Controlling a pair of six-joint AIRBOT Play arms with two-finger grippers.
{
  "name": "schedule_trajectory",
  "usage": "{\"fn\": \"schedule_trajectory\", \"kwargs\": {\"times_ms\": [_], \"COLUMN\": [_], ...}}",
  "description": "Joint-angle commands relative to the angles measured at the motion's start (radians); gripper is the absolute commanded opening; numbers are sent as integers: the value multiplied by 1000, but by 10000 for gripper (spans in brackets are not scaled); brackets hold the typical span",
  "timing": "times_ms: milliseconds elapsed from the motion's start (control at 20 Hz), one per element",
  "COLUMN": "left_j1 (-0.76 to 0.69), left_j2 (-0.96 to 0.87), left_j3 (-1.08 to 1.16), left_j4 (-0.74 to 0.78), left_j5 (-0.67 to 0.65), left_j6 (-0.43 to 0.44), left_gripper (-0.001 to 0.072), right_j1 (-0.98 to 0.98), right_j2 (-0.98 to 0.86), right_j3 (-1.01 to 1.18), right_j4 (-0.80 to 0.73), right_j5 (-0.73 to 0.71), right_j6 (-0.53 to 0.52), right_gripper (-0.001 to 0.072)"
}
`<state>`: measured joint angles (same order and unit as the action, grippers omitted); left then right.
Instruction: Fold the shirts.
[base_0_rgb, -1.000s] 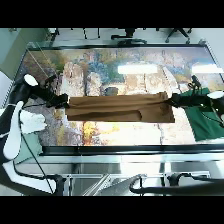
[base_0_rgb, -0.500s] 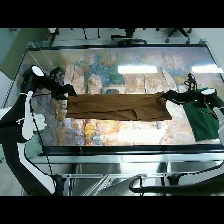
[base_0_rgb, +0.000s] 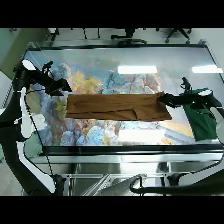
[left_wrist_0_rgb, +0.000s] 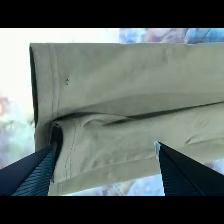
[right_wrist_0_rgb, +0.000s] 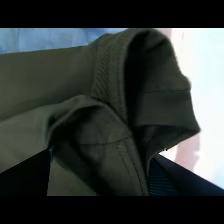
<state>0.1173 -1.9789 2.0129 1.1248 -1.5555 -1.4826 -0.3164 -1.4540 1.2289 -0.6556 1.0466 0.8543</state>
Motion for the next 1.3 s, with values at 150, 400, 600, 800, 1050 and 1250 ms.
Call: {"fn": "schedule_trajectory", "kwargs": {"times_ms": [150,400,600,800,1050,1250], "left_j1": [-88,-330,-586,-750,-790,-689], "left_j2": [0,-41,-146,-219,-206,-59], "left_j3": [6,6,6,7,8,74], "left_j4": [-4,-4,-3,-3,-3,-3], "left_j5": [16,105,286,526,611,410], "left_j6": [-3,-3,-4,-46,-63,-60], "left_gripper": [165,14,14,14,13,13], "right_j1": [43,42,42,44,43,44], "right_j2": [-17,64,130,168,201,193], "right_j3": [14,143,295,422,472,472], "right_j4": [40,43,44,44,47,47], "right_j5": [23,161,307,414,447,435], "right_j6": [5,40,133,217,247,262], "right_gripper": [17,15,15,15,15,15]}}
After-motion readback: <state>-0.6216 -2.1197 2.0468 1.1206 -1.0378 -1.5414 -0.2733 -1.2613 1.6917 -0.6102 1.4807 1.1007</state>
